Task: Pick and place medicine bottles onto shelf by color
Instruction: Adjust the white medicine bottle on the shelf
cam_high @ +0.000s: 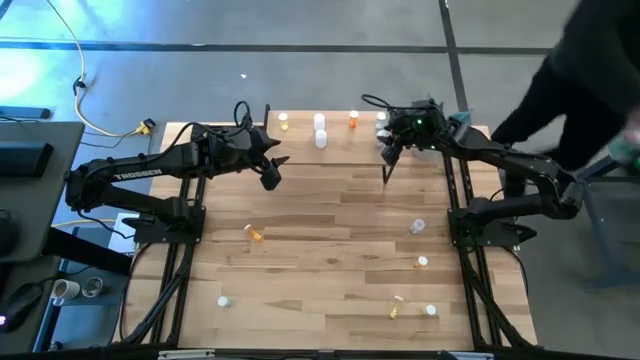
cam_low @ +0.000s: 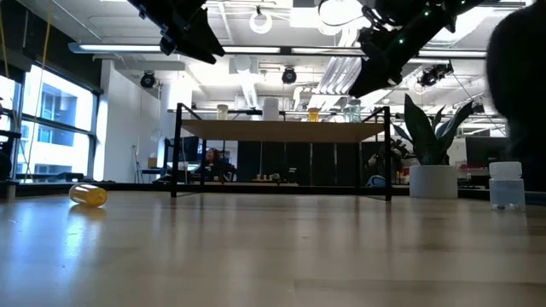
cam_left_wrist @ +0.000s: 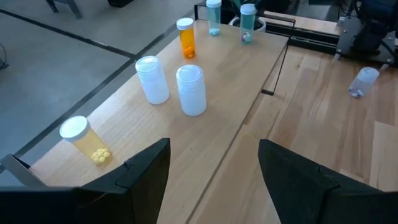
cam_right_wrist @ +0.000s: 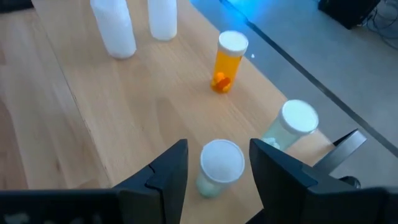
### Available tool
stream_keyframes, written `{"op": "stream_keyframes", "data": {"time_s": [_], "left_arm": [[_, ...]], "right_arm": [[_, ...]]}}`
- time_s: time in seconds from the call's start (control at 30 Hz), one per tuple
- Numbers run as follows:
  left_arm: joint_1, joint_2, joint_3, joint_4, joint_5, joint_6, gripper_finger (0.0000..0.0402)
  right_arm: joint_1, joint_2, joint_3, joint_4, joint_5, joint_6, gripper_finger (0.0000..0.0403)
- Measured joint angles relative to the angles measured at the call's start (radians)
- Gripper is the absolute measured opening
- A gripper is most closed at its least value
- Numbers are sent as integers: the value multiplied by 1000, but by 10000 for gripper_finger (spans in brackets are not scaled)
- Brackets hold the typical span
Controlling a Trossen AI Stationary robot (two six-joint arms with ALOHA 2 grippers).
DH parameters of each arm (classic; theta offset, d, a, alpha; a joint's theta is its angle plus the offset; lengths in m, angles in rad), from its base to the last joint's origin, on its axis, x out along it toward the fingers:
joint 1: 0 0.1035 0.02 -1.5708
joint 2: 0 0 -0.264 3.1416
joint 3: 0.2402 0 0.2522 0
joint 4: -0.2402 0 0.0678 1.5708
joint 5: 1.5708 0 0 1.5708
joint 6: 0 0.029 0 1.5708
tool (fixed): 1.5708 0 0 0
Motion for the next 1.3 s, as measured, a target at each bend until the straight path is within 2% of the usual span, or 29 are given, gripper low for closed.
{"op": "stream_keyframes", "data": {"time_s": [0.27, 0.57, 0.8, 0.87, 1.0, 1.1, 1.3], "left_arm": [[0, 0, 0, 0, -18, 3, 235], [0, -6, 0, 4, -145, 46, 235], [18, -44, 0, 19, -172, 116, 235], [31, -55, 0, 21, -171, 138, 235], [69, -88, 0, 24, -133, 184, 235], [107, -111, 0, 25, -90, 220, 235], [194, -132, 0, 22, 23, 263, 235]], "right_arm": [[4, -65, 0, 49, 0, 3, 163], [84, -83, 0, 361, -23, 70, 163], [177, -40, 1, 648, -18, 69, 163], [205, -25, 1, 710, 16, 68, 163], [248, -12, 6, 823, 157, 63, 163], [252, -12, 63, 765, 224, 61, 163], [243, 34, 235, 496, 279, 119, 163]]}}
